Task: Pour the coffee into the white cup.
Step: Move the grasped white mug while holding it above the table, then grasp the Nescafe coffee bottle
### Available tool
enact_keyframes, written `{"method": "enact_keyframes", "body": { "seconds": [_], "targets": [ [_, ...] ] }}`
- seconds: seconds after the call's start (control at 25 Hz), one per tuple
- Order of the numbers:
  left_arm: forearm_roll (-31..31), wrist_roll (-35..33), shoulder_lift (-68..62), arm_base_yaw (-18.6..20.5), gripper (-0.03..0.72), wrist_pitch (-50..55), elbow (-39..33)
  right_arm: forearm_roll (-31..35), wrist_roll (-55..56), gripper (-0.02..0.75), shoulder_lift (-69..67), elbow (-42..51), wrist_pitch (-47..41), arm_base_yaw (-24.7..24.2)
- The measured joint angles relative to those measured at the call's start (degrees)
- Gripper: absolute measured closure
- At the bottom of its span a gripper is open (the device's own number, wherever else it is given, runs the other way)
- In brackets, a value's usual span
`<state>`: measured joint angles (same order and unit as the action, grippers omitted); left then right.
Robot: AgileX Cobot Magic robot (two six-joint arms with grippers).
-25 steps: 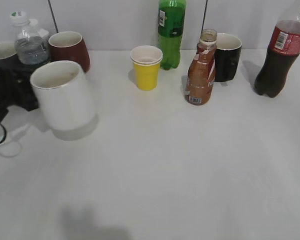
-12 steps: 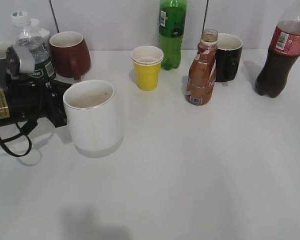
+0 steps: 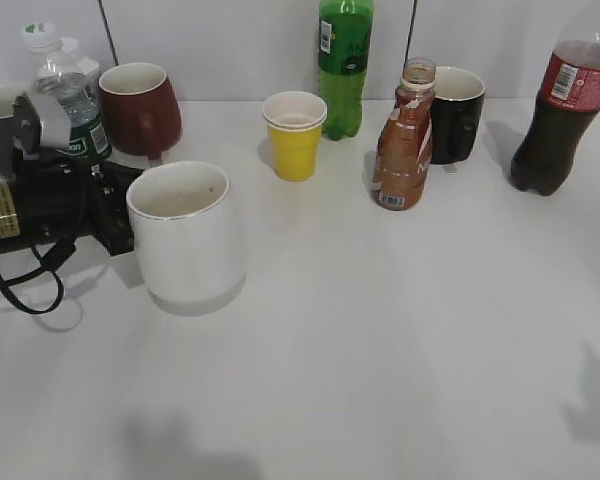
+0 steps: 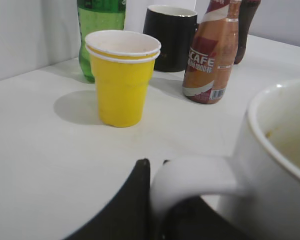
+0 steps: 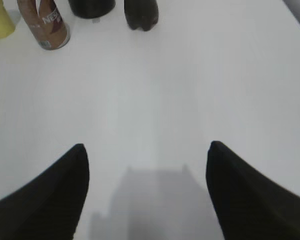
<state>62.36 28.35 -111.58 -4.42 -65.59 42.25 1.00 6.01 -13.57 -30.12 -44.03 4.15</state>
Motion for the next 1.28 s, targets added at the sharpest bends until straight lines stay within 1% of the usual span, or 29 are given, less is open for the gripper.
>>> {"method": "enact_keyframes", "body": {
  "seconds": [0.16, 0.24, 0.32, 0.36, 0.44, 0.52, 0.6, 0.68, 0.8, 0.96, 1.12, 1.28],
  "targets": [
    [0.0, 0.0, 0.0, 0.0, 0.649, 0.0, 0.0, 0.0, -2.73, 0.168, -11.8, 0.0, 17.79, 0.0],
    [0.0, 0.0, 0.0, 0.0, 0.649, 0.0, 0.0, 0.0, -3.14, 0.168, -18.04, 0.12, 28.01, 0.0],
    [0.0, 0.0, 0.0, 0.0, 0.649, 0.0, 0.0, -0.07, -4.21, 0.168, -23.85, 0.94, 40.33, 0.0],
    [0.0, 0.0, 0.0, 0.0, 0.649, 0.0, 0.0, -0.2, -4.62, 0.168, -27.06, 1.7, 48.74, 0.0],
    [0.0, 0.0, 0.0, 0.0, 0.649, 0.0, 0.0, -2.62, -4.52, 0.168, -33.03, 2.77, 59.85, 0.0],
    [0.0, 0.0, 0.0, 0.0, 0.649, 0.0, 0.0, -5.5, -2.87, 0.168, -40.13, 3.11, 67.76, 0.2],
    [-0.02, 0.0, 0.0, 0.0, 0.649, 0.0, 0.0, -9.16, -0.68, 0.168, -45.77, 3.16, 73.55, 1.16],
    [-0.12, 0.0, 0.0, 0.0, 0.649, 0.0, 0.0, -13.21, 1.62, 0.168, -51.66, 3.23, 78.52, 2.89],
    [-0.13, 0.0, 0.0, 0.0, 0.649, 0.0, 0.0, -17.53, 3.82, 0.165, -60.42, 3.34, 83.85, 6.27],
    [-0.24, 0.0, 0.0, 0.0, 0.649, -0.05, 0.0, -19.74, 4.24, 0.139, -69.01, 3.34, 88.02, 10.27],
    [-0.3, 0.0, 0.0, 0.0, 0.649, -0.05, 0.0, -21.58, 4.3, 0.113, -76.16, 3.01, 90.79, 10.95],
    [-0.37, 0.0, 0.0, 0.0, 0.65, 0.01, 0.0, -23.6, 4.37, 0.087, -82.63, 0.79, 91.18, 10.95]
  ]
}}
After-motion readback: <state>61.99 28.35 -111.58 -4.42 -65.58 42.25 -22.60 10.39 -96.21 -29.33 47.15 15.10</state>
